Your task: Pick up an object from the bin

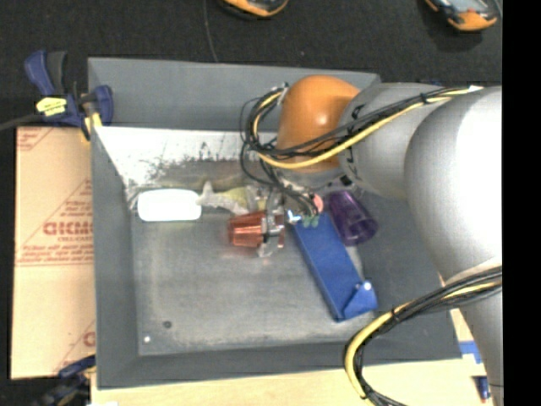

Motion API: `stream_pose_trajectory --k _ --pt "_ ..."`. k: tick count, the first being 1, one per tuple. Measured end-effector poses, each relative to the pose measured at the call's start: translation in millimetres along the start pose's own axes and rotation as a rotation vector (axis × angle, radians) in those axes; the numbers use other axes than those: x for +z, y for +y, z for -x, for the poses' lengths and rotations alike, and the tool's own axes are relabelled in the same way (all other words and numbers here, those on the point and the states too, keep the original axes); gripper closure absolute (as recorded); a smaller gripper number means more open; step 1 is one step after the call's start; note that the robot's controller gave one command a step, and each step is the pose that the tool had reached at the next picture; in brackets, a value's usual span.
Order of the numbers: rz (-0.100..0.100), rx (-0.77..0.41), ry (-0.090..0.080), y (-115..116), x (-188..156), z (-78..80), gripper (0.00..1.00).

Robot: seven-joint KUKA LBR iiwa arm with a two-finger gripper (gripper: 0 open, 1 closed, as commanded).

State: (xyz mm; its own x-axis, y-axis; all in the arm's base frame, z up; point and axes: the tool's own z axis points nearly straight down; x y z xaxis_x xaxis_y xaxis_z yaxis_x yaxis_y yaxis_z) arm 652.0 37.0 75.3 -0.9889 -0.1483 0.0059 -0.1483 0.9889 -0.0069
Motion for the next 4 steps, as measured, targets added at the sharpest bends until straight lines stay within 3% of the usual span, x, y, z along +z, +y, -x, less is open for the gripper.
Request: stream_pose_trajectory --k 2,4 --pt "0.003 0.066 0.001 -1.7 2.4 0.3 1.00" --pt "0.002 0.036 0.002 -1.5 1.9 0.4 1.00"
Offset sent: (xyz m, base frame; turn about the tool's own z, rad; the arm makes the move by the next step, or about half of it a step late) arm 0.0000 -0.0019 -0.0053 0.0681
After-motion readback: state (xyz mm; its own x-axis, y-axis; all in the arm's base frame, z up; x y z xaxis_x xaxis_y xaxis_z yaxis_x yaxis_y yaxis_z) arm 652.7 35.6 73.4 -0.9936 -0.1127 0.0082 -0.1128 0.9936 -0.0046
